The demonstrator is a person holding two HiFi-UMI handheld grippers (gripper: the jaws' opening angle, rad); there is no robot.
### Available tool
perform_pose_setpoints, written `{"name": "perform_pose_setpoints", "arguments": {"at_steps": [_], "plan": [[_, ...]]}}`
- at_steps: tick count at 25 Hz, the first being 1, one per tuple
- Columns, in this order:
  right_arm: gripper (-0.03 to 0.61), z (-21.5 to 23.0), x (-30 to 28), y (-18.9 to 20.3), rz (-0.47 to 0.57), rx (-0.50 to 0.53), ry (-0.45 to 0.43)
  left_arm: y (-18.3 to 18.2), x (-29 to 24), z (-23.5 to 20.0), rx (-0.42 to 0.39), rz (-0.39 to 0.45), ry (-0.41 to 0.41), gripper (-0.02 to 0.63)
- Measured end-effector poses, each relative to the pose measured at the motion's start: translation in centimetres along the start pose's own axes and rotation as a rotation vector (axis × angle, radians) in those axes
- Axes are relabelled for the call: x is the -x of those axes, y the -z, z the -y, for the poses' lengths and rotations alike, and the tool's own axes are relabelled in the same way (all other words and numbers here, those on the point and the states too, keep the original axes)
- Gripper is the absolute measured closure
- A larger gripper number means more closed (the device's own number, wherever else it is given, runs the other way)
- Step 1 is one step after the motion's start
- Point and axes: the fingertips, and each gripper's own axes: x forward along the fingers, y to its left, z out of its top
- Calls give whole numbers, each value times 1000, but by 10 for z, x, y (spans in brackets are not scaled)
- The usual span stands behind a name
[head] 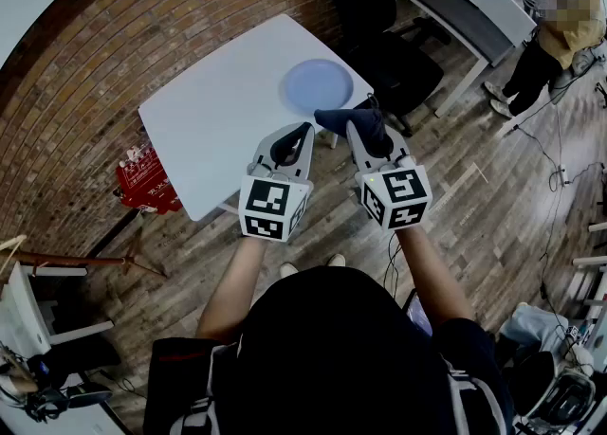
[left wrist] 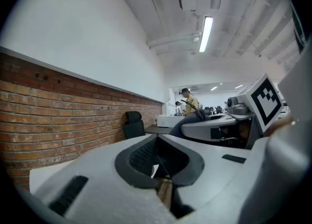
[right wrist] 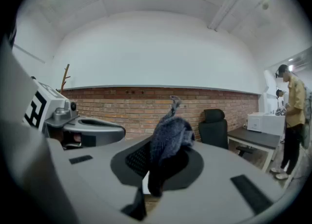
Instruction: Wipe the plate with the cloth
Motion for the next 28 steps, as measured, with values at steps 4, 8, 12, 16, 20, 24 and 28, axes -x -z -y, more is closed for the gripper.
{"name": "perform_pose_setpoints", "arguments": {"at_steps": [4,8,12,16,20,24,28], "plan": [[537,7,1,0,16,-35,5,0,-5,2,0,-4,2,594],[537,14,0,3,8,-44,0,2,-13,4,7,-12,0,594],[537,22,1,7,0,-34,-12,4,-19,7,5,-22,-15,594],[537,29,7,14,-4,-25,-30,8,-22,12,9,-34,-36,594],[537,37,15,22,-4,-29,-54,14,-23,22,7,-40,-61,594],[537,42,21,27,-3,-12,-70,17,-23,21,-16,-51,-95,594],[537,43,19,28,-7,4,-82,13,-23,15,-14,-42,-116,594]]}}
